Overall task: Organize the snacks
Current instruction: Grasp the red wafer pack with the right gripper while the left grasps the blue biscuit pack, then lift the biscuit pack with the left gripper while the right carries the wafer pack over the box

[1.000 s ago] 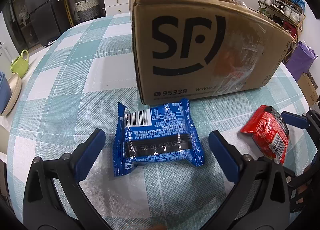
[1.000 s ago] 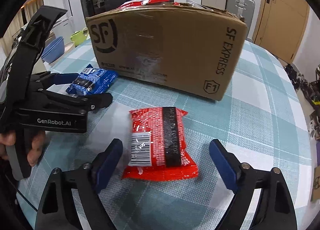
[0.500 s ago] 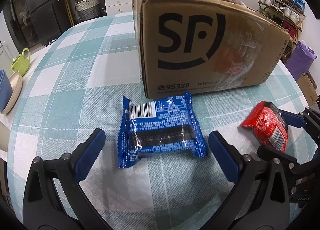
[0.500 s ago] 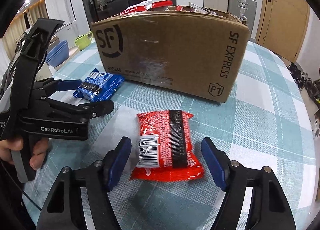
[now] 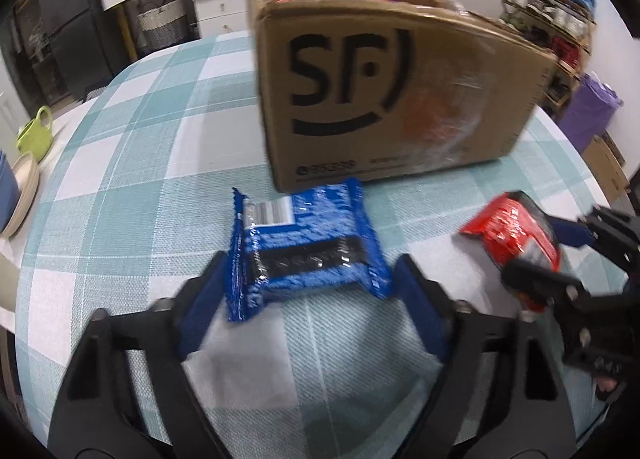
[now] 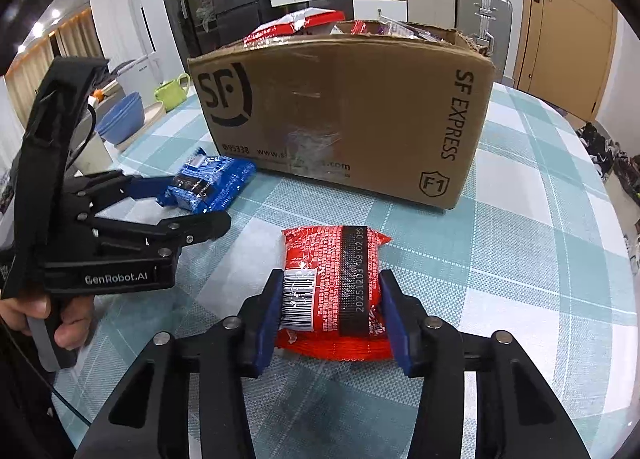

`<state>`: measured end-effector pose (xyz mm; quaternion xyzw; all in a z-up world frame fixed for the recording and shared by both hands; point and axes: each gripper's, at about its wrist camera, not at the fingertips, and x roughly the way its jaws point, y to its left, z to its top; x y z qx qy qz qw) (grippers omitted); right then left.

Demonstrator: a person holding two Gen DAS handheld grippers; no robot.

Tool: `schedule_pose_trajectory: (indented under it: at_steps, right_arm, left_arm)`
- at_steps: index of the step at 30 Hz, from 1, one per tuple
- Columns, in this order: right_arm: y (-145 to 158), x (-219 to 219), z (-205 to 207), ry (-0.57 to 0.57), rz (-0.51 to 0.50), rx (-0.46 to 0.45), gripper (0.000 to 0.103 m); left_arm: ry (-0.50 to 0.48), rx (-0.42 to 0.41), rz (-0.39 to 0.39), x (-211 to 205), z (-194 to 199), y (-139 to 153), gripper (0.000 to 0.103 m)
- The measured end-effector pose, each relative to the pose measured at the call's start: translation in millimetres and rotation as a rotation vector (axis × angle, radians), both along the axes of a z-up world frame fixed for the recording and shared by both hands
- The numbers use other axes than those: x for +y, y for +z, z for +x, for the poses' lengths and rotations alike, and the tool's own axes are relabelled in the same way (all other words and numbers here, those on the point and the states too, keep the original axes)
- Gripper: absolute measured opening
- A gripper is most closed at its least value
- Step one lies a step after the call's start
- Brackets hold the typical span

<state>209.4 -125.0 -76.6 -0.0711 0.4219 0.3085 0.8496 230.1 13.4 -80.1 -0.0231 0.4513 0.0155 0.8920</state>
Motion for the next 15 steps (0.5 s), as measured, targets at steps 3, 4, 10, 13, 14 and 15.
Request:
schedule_pose_trajectory:
  at_steps: [3,4,10,13,14,15]
  right_arm:
    - [-0.3,1.5,-4.5,0.007,0.015,-0.007,0.045]
    - [0.3,1.0,-6.1,0.008,0.021,-0.011,0.045]
    - [5.9,-4.8,-12.0,0.004,0.049,-0.027,0.045]
    - [8.6,-13.0,-14.7,-0.005,0.075,-0.033,0.045]
    - [9.1,-15.9,-14.9,-0.008,0.087,-0.036,0.045]
    - [10.1,-17.9,-15.5,-0.009,0.098,-0.037,0.045]
  left_arm:
    - [-0.034,-0.003,-0.007,-5.0,-6.1,3.2,0.048]
    - [-0.038,-0.001,-0.01,-6.1,-7.2,3.8,0.044]
    - [-0.025,-0.008,-0.022,-10.6,-13.0,7.2,0.04]
    - [-0.024,-0.025,-0.024,-14.1,-18.3,13.1,0.04]
    - [-0.026,-0.031,-0.024,-14.4,-19.5,15.1,0.04]
    - [-0.031,-0.04,-0.028,-15.7,-22.1,18.8,0.04]
